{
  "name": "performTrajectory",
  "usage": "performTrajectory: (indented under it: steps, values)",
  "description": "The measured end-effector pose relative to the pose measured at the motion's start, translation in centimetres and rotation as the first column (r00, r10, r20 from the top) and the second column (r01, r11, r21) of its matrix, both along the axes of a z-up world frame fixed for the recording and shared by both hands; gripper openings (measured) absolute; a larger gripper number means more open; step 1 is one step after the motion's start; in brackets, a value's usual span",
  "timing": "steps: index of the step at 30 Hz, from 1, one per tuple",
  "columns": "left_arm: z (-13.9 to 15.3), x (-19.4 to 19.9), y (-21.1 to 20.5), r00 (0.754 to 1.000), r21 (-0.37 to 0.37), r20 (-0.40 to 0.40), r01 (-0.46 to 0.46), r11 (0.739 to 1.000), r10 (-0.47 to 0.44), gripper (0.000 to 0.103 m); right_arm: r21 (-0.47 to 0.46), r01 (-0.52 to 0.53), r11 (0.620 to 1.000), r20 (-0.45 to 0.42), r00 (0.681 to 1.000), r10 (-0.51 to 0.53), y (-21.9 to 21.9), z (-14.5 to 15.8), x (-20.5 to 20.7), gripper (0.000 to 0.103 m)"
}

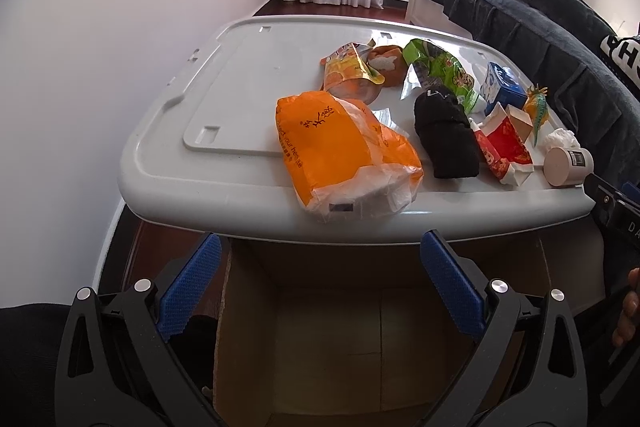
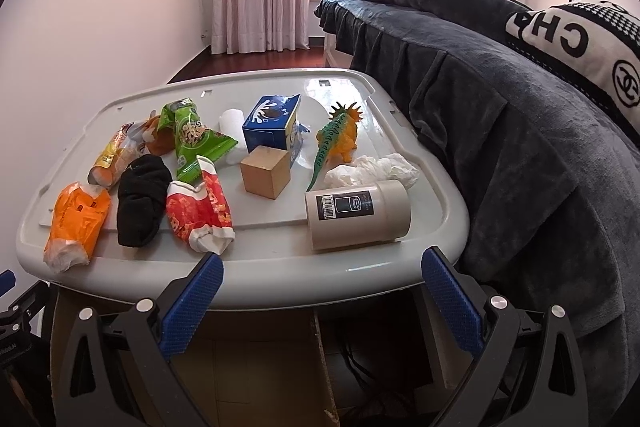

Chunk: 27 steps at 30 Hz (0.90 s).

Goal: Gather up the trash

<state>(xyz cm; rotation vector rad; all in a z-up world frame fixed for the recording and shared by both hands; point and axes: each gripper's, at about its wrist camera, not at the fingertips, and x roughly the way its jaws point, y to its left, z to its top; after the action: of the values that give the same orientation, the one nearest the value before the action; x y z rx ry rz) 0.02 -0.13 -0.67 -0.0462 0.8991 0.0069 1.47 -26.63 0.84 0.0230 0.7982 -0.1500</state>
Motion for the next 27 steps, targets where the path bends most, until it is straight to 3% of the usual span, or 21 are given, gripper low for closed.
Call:
performTrajectory:
  steps: [20,27]
  values:
    - [-0.4,0.2,-0.2,1.000,-0.011,-0.012,-0.001,1.000,0.001,0.097,-0.059,0.011,0.998,-0.005,1.000,-0.011,-1.0,-0.8,1.0,0.098]
    - [-0.4,0.4,-0.3,1.000,0.000,-0.022,-0.004,1.000,0.004,0.097,0.011,0.034,0.999,-0.011,0.999,-0.034,-3.0,-1.1,2.1,0.098]
